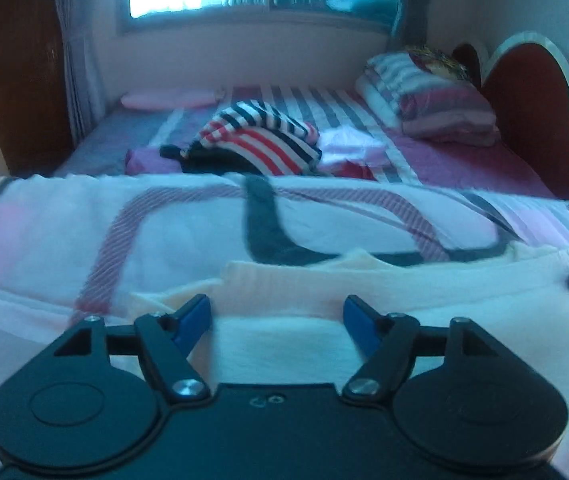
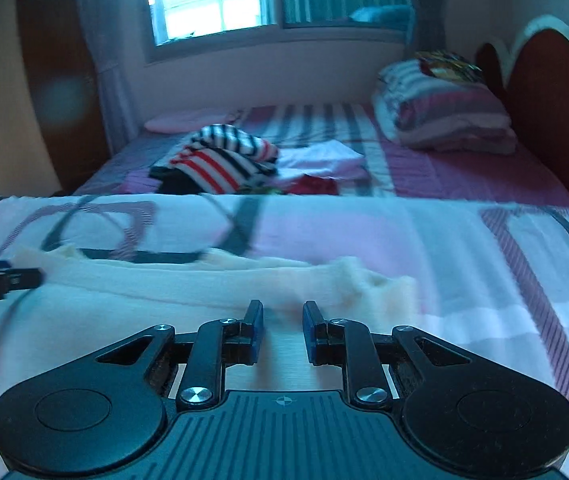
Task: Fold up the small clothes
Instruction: 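Smooth the folded sweater flat with both open grippers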
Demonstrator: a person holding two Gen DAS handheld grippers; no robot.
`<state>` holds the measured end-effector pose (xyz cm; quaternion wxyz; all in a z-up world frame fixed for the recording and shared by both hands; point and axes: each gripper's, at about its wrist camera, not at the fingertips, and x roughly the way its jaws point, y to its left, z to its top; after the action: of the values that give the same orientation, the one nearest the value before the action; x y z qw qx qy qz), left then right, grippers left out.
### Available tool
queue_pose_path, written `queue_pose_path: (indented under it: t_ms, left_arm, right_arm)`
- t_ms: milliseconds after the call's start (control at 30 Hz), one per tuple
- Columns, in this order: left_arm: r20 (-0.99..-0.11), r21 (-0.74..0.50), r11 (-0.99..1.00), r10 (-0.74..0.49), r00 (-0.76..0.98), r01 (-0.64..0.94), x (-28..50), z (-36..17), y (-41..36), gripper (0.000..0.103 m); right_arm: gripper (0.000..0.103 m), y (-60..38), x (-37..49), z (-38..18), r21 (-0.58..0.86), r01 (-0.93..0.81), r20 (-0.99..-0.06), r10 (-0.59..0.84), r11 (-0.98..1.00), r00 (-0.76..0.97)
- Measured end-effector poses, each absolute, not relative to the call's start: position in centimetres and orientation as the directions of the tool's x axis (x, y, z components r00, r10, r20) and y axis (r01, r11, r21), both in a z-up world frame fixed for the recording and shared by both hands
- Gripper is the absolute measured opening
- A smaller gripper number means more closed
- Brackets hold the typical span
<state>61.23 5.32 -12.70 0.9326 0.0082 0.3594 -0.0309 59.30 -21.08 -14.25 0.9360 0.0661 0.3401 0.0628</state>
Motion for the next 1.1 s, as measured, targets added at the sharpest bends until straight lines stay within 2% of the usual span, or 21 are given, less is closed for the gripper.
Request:
queue_pose_path:
  t_ms: [67,167,233,333,400,467,533,567,633,733,800,833,900,1000,1100]
  left_arm:
    - [-0.663,-0.064,0.997,-0.08,0.744,0.05,61.0,-12.9,6.4,0.077]
    - [-0.63,-0.049,0.999,-0.034,0.776,0.004,59.2,-11.6,5.9,0.074]
    - [-0.598,-0.064,0.997,-0.075,0.798,0.046,57.0,-10.7,4.5,0.075]
    - [-0.604,-0.037,0.991,-0.124,0.787,0.128,54.5,-11.1,1.2,0.078]
    - [-0.632,-0.004,0.985,-0.135,0.763,0.17,53.9,-12.1,-0.3,0.079]
    - [-0.637,0.037,0.987,-0.1,0.765,0.159,53.5,-12.6,-0.5,0.08]
    - [-0.634,0.054,0.988,-0.076,0.77,0.142,52.6,-11.7,-0.3,0.076]
    - [-0.616,0.065,0.988,-0.072,0.785,0.142,51.7,-11.2,-0.4,0.078]
    - [-0.593,0.05,0.983,-0.115,0.797,0.179,49.7,-10.6,-0.3,0.078]
    - [-0.608,0.082,0.982,-0.086,0.79,0.169,48.6,-11.4,-0.5,0.079]
    - [-0.652,0.049,0.989,-0.072,0.755,0.137,48.8,-12.3,0.3,0.081]
    - [-0.644,0.02,0.991,-0.091,0.76,0.136,48.5,-12.3,0.9,0.081]
    - [-0.65,0.043,0.992,-0.065,0.757,0.122,48.1,-11.7,1.3,0.078]
    - [-0.629,0.021,0.994,-0.073,0.774,0.111,46.7,-10.5,2.4,0.078]
    - [-0.646,0.009,0.995,-0.067,0.76,0.095,44.8,-10.1,3.2,0.078]
  right_arm:
    - [0.02,-22.5,59.5,-14.5,0.179,-0.052,-0.623,0.154,0.982,0.767]
    - [0.02,-23.1,59.2,-13.9,0.189,-0.049,-0.625,0.159,0.981,0.764]
    - [0.021,-22.6,58.2,-12.8,0.175,-0.058,-0.597,0.152,0.983,0.788]
    - [0.045,-20.9,56.6,-12.3,0.187,-0.134,-0.589,0.221,0.973,0.777]
    - [0.045,-19.1,56.1,-12.9,0.14,-0.189,-0.606,0.235,0.972,0.76]
    - [0.045,-18.5,55.8,-13.8,0.079,-0.178,-0.632,0.187,0.981,0.752]
    - [0.045,-19.2,55.0,-13.5,0.1,-0.137,-0.626,0.17,0.985,0.762]
    - [0.045,-19.5,54.1,-12.9,0.121,-0.134,-0.606,0.18,0.984,0.775]
    - [0.045,-19.2,52.0,-11.9,0.133,-0.179,-0.57,0.223,0.975,0.791]
    - [0.045,-18.4,49.5,-11.8,0.152,-0.231,-0.571,0.276,0.961,0.773]
    - [0.045,-18.1,48.9,-12.9,0.115,-0.198,-0.615,0.226,0.973,0.755]
    - [0.045,-18.2,48.9,-13.6,0.108,-0.178,-0.645,0.205,0.978,0.736]
    - [0.045,-18.8,48.2,-13.6,0.121,-0.168,-0.637,0.206,0.978,0.742]
    - [0.045,-19.2,46.6,-12.0,0.129,-0.162,-0.627,0.207,0.978,0.751]
    - [0.045,-19.6,44.3,-11.1,0.131,-0.172,-0.633,0.216,0.976,0.744]
